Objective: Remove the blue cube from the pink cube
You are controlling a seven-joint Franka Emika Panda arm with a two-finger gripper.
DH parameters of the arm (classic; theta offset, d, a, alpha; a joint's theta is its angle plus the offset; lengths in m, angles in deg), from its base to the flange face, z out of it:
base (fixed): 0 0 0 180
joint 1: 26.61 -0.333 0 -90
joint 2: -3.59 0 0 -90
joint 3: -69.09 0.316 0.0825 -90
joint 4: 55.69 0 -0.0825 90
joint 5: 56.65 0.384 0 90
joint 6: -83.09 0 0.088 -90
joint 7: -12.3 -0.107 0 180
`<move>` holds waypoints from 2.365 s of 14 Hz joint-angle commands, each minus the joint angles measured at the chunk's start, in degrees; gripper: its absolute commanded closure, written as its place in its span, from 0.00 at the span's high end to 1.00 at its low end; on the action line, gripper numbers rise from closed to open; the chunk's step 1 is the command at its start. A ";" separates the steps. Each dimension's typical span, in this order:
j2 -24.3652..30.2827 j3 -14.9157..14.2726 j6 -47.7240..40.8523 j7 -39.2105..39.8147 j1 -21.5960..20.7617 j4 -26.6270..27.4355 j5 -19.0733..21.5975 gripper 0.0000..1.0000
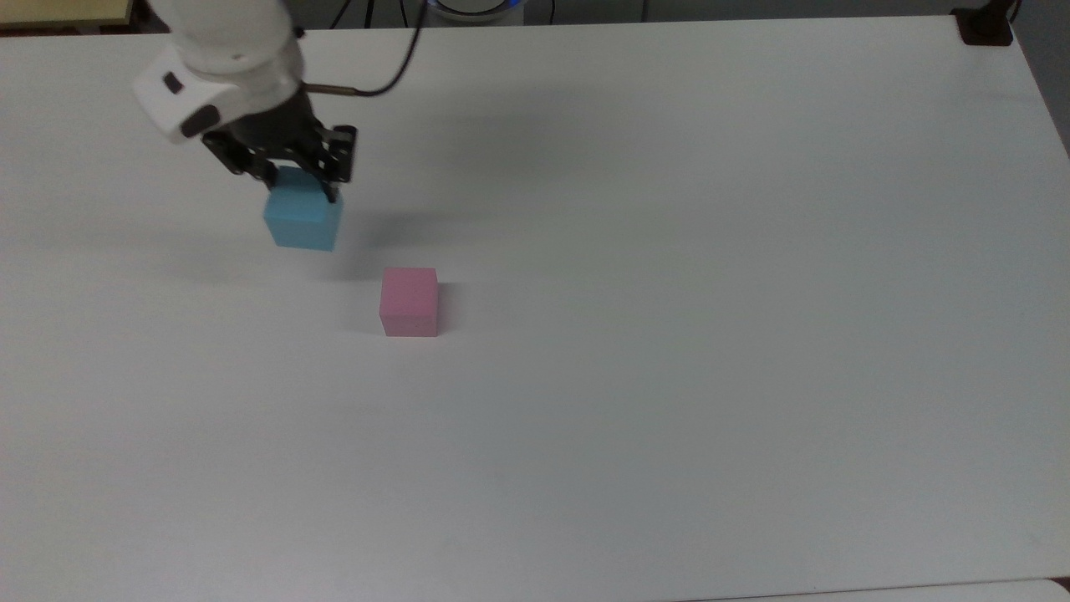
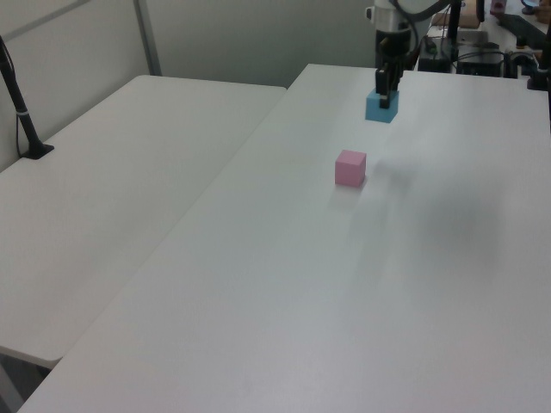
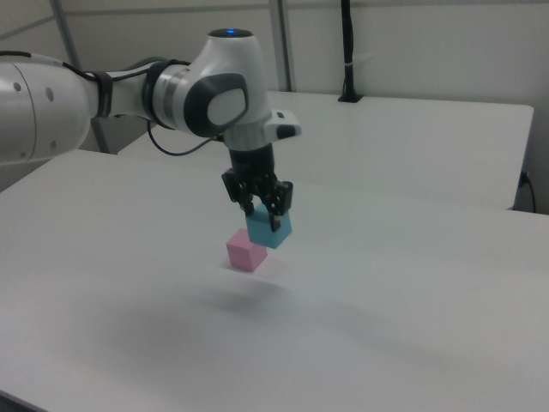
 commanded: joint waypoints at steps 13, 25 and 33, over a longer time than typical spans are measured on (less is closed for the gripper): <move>-1.76 -2.70 23.59 19.16 13.31 19.29 -2.77 0.34; 6.65 -2.08 -11.35 -4.19 7.26 0.75 1.89 1.00; 15.90 -4.54 -17.18 -19.25 -11.02 0.83 -1.00 1.00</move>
